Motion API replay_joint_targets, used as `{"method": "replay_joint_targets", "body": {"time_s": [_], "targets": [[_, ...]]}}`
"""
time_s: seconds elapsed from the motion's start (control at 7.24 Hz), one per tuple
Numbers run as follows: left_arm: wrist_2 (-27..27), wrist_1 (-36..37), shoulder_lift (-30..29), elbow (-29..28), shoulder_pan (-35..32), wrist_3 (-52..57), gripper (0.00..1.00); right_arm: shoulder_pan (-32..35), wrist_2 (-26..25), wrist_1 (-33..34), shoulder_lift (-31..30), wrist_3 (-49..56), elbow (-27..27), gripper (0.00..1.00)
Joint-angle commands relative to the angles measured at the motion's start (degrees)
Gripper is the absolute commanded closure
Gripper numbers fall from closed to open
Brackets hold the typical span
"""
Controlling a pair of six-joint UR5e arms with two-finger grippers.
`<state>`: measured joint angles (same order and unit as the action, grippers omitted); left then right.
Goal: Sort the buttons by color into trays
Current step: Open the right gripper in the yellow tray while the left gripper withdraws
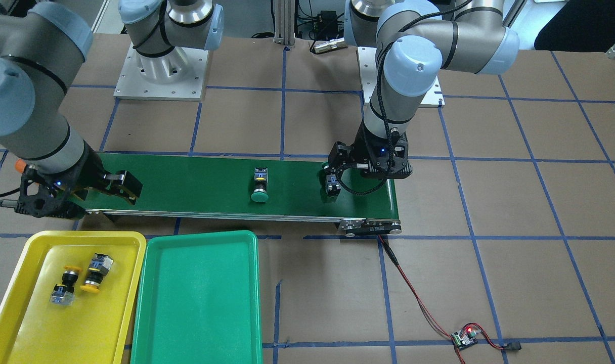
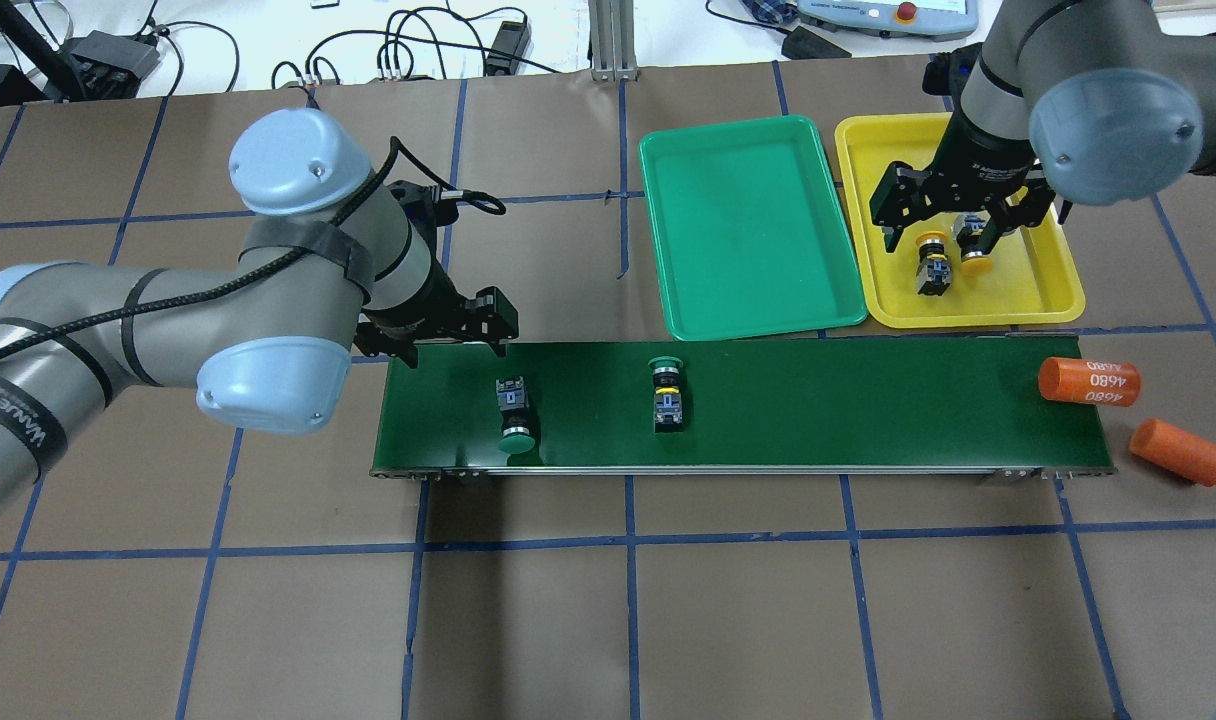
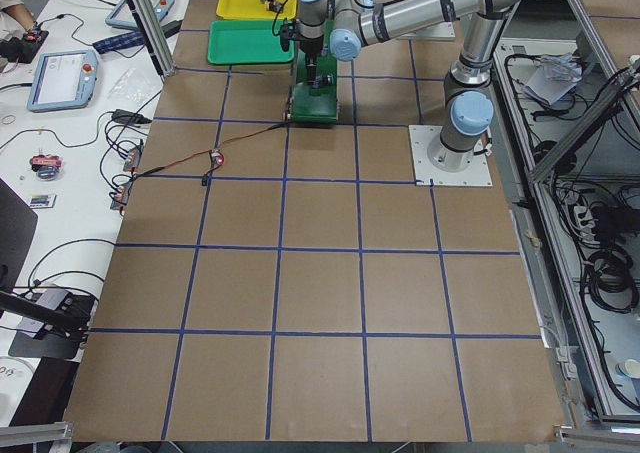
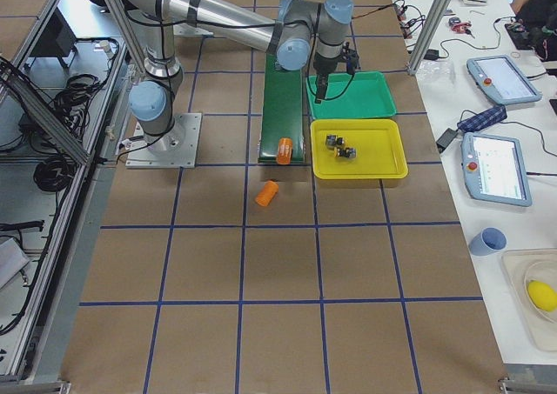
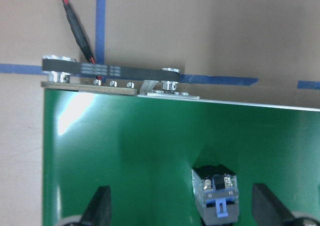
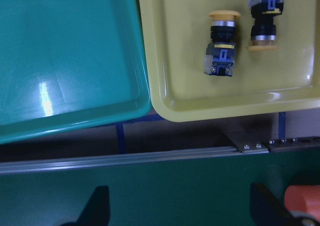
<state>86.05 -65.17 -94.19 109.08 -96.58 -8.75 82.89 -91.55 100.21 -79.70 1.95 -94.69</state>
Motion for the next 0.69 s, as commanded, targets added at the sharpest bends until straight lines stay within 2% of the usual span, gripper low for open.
{"method": "replay_joint_targets", "body": {"time_s": [0.0,0.28,0.41,0.55], "targets": [[0.52,-11.08,3.64,-5.79,0.34,6.16,0.00,0.26,0.31,-6.69,-4.57,-0.19,-0.50,0.00],[0.69,-14.61,7.51,-6.60,0.26,6.47,0.00,0.34,0.75,-6.00,-6.67,-0.80,-6.18,0.00],[1.65,-15.33,8.75,-6.86,2.43,7.34,0.00,0.43,0.84,-4.60,-7.48,-1.94,-8.65,0.00],[1.40,-16.99,9.37,-8.60,7.32,9.52,0.00,1.65,1.71,-3.98,-7.48,-3.08,-9.37,0.00]]}}
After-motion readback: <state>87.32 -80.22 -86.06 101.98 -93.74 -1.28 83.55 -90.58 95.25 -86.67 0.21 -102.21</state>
